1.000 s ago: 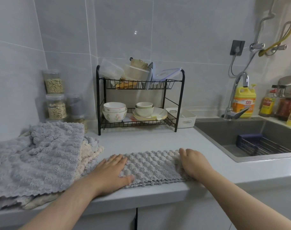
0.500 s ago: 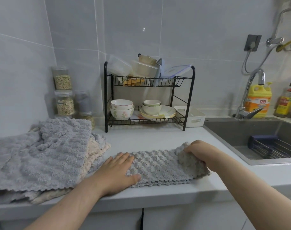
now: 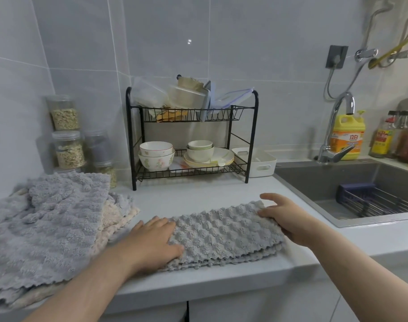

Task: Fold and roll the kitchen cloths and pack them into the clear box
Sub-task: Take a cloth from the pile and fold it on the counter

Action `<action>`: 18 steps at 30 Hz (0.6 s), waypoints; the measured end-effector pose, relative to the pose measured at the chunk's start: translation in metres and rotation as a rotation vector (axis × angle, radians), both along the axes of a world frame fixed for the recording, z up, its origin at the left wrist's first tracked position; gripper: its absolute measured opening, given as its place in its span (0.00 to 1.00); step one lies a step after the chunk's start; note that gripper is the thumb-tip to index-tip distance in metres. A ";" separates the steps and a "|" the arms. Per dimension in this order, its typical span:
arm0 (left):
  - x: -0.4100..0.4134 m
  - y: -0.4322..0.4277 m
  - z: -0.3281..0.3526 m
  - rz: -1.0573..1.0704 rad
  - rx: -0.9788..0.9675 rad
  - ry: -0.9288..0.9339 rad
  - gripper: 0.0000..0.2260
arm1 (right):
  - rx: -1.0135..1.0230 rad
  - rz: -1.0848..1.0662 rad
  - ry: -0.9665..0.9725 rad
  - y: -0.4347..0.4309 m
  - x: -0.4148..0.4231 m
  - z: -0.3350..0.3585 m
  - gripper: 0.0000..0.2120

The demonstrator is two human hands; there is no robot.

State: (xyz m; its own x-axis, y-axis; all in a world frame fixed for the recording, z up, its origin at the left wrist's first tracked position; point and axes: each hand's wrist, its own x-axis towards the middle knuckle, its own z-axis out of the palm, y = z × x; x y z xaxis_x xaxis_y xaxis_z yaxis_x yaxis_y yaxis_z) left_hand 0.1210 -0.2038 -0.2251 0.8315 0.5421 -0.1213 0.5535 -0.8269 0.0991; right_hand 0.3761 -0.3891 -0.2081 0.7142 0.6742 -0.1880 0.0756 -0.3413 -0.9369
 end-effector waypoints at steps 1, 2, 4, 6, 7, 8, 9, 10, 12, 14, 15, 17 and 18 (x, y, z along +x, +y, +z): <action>0.008 -0.004 0.007 -0.009 0.035 -0.060 0.31 | 0.028 -0.019 0.020 0.000 0.002 0.000 0.23; 0.017 -0.009 0.014 -0.032 0.056 -0.115 0.29 | 0.046 -0.029 0.035 -0.001 0.002 -0.001 0.23; 0.035 -0.019 0.023 -0.094 0.033 -0.146 0.30 | 0.062 -0.034 0.051 -0.002 0.003 -0.002 0.23; 0.049 -0.024 0.023 -0.133 -0.049 -0.085 0.38 | 0.065 -0.036 0.073 -0.004 0.004 -0.003 0.23; 0.055 -0.024 0.023 -0.139 -0.099 -0.038 0.41 | 0.067 -0.041 0.079 -0.006 0.006 -0.004 0.23; 0.061 -0.023 0.023 -0.144 -0.142 0.006 0.43 | 0.070 -0.044 0.084 -0.007 0.007 -0.004 0.23; 0.065 -0.021 0.023 -0.148 -0.178 0.046 0.45 | 0.071 -0.045 0.090 -0.008 0.008 -0.004 0.23; 0.070 -0.019 0.025 -0.151 -0.206 0.078 0.47 | 0.073 -0.047 0.097 -0.009 0.008 -0.004 0.23; 0.079 -0.018 0.027 -0.148 -0.242 0.131 0.50 | 0.083 -0.049 0.110 -0.010 0.008 0.001 0.23; 0.087 -0.022 0.028 -0.134 -0.249 0.159 0.53 | 0.100 -0.059 0.121 -0.010 0.008 0.009 0.23; 0.090 -0.025 0.028 -0.126 -0.255 0.156 0.53 | 0.106 -0.071 0.122 -0.011 0.008 0.014 0.23; 0.092 -0.036 0.027 -0.128 -0.290 0.070 0.49 | 0.107 -0.102 0.100 -0.011 0.008 0.026 0.25; 0.092 -0.040 0.026 -0.135 -0.311 -0.022 0.44 | 0.107 -0.118 0.082 -0.012 0.009 0.032 0.26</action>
State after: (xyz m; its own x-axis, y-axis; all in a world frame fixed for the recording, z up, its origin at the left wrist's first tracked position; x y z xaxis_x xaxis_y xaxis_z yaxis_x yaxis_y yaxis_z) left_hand 0.2125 -0.2442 -0.1989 0.8975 0.3667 -0.2450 0.4360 -0.8210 0.3686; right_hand 0.3855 -0.4007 -0.1763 0.7749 0.6058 -0.1804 -0.0371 -0.2414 -0.9697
